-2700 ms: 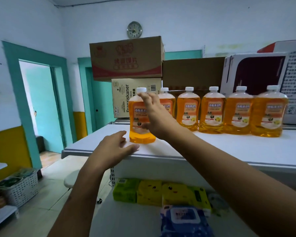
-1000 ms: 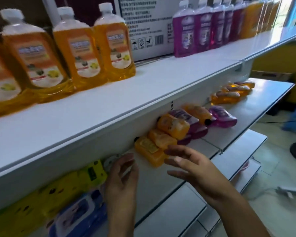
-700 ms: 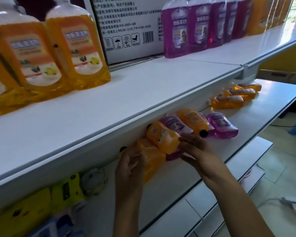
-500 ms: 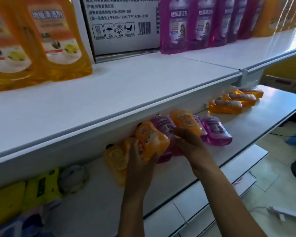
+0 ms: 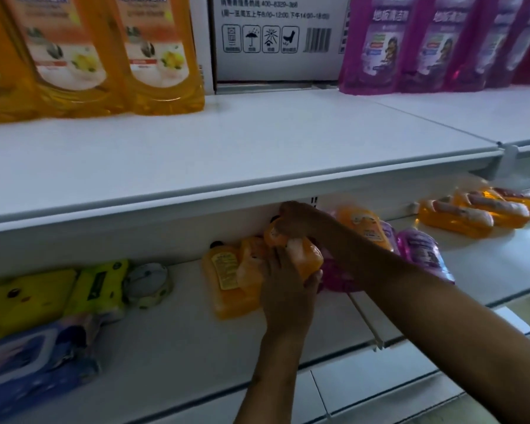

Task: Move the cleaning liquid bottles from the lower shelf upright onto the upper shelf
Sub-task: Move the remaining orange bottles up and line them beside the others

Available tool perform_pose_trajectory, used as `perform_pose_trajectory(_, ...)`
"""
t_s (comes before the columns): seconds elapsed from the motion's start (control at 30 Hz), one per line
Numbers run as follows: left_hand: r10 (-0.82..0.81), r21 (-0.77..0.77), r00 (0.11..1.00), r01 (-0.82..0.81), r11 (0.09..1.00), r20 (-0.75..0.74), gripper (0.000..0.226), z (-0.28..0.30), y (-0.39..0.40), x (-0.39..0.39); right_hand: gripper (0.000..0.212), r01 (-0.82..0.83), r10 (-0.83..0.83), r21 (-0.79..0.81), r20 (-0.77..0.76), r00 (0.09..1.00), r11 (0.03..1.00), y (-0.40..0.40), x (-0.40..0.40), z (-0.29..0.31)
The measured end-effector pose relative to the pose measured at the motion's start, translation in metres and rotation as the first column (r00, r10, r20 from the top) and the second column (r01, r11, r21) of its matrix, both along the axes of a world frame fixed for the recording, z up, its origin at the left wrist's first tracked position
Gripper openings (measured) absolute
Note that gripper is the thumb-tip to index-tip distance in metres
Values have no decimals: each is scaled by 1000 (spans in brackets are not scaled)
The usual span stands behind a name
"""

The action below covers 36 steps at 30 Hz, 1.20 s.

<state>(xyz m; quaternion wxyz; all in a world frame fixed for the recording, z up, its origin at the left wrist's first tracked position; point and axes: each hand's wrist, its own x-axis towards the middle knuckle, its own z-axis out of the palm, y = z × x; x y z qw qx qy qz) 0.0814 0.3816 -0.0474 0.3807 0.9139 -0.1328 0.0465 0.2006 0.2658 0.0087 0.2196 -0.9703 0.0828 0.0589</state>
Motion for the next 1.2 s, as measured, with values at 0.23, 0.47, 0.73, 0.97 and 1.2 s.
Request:
perform_pose_trajectory(0.23,62,-44,994,-58,997,90,59,-11,3,0,37,-188,181,-62,-96,979,980,1,-4,13)
perform_pose_trajectory(0.47,24,-376,988,35,926,150,57,-16,25,-14,48,-168,97,318,228,969,933,-3,-43,13)
perform_pose_trajectory(0.73,-203,-779,978,96,619,-41,66,9,58,-27,41,-225,-261,751,469,844,621,32,-113,36)
perform_pose_trajectory(0.97,-499,-787,864,265,558,-63,95,30,144,-26,67,-130,-438,801,445,781,584,106,-136,14)
perform_pose_trajectory(1.2,-444,-765,894,239,598,-67,87,38,214,-54,60,-207,-432,950,291,853,233,173,-164,7)
